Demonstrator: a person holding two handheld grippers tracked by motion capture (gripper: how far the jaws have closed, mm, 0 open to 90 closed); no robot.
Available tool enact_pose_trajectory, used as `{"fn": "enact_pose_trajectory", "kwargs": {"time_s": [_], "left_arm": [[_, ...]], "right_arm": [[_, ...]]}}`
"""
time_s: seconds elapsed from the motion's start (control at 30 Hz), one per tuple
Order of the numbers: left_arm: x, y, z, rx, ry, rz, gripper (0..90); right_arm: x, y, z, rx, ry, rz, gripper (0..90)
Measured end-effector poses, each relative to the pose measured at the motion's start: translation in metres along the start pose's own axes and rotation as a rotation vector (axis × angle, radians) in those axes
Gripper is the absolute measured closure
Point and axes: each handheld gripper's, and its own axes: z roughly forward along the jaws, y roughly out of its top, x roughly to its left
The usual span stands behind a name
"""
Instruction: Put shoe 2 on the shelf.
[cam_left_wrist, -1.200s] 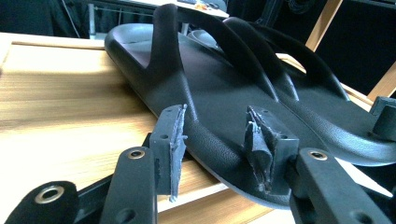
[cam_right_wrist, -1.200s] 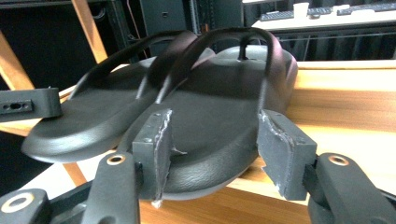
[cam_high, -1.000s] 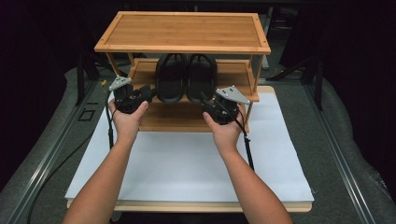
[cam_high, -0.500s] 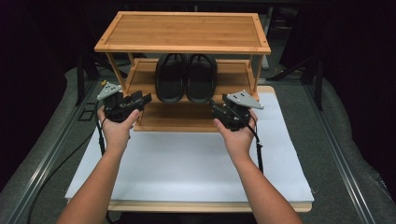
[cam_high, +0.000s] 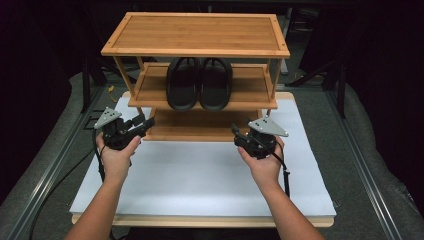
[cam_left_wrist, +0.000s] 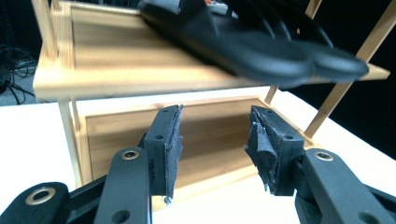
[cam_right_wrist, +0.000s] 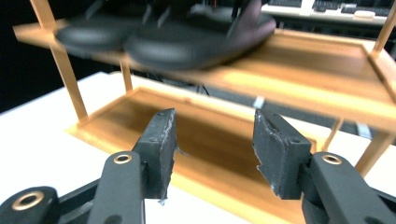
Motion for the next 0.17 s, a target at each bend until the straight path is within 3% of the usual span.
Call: {"fn": "enact_pose_trajectory", "kwargs": {"time_s": [0.17], "left_arm": [[0.005, -0.014, -0.004, 0.018, -0.004, -0.012, 50.4]], "right_arm": [[0.002, -0.012, -0.003, 0.006, -0.006, -0.004, 47.9]]}}
